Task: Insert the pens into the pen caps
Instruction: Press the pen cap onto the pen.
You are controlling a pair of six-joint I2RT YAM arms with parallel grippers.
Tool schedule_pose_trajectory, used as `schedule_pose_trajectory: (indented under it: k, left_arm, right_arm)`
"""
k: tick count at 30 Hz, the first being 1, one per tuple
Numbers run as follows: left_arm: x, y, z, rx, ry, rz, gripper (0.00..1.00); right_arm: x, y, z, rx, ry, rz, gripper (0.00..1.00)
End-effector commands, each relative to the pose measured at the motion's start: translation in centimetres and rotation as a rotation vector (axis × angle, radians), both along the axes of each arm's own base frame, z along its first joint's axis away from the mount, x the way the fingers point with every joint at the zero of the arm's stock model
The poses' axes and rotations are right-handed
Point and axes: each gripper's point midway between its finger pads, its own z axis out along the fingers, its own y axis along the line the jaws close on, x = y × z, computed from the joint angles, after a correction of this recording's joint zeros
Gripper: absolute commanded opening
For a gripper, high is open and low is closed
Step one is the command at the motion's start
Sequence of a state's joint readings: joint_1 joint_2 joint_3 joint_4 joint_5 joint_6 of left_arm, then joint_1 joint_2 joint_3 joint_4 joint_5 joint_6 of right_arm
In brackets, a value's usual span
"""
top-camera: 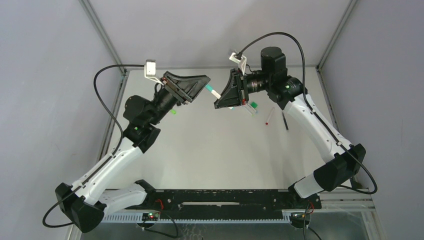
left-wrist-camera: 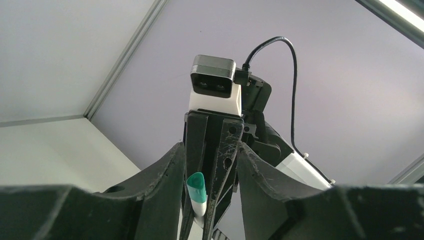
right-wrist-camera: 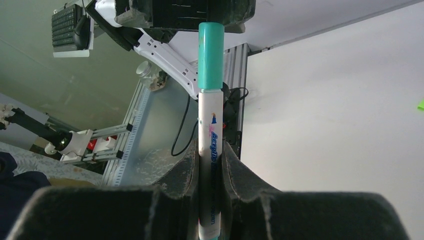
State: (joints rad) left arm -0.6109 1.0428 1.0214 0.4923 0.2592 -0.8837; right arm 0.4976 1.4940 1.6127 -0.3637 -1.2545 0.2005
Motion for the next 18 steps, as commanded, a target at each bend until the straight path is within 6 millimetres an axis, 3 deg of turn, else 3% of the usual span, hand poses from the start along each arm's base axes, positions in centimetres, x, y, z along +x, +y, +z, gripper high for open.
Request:
schedule_pose_trajectory:
  k: [1,12,18]
  left_arm:
    - [-0.9,0.1,1.8,-0.033,-0.041,-0.029,0.46]
    - [-0.9,-0.7,1.1,-0.018,-0.028,-0.052,0.41]
    - [-0.9,-1.0,0.9,-0.007,-0.024,-0.067,0.25]
  right_arm:
    - [-0.6,-0.3,2.3,0.035,-0.045,-0.004,0.00]
    - [-0.7,-0.4,2.4,0.035,-0.043,-0.004,0.00]
    - [-0.6,-0.3,2.4,0.036,-0.039,-0.006,0.00]
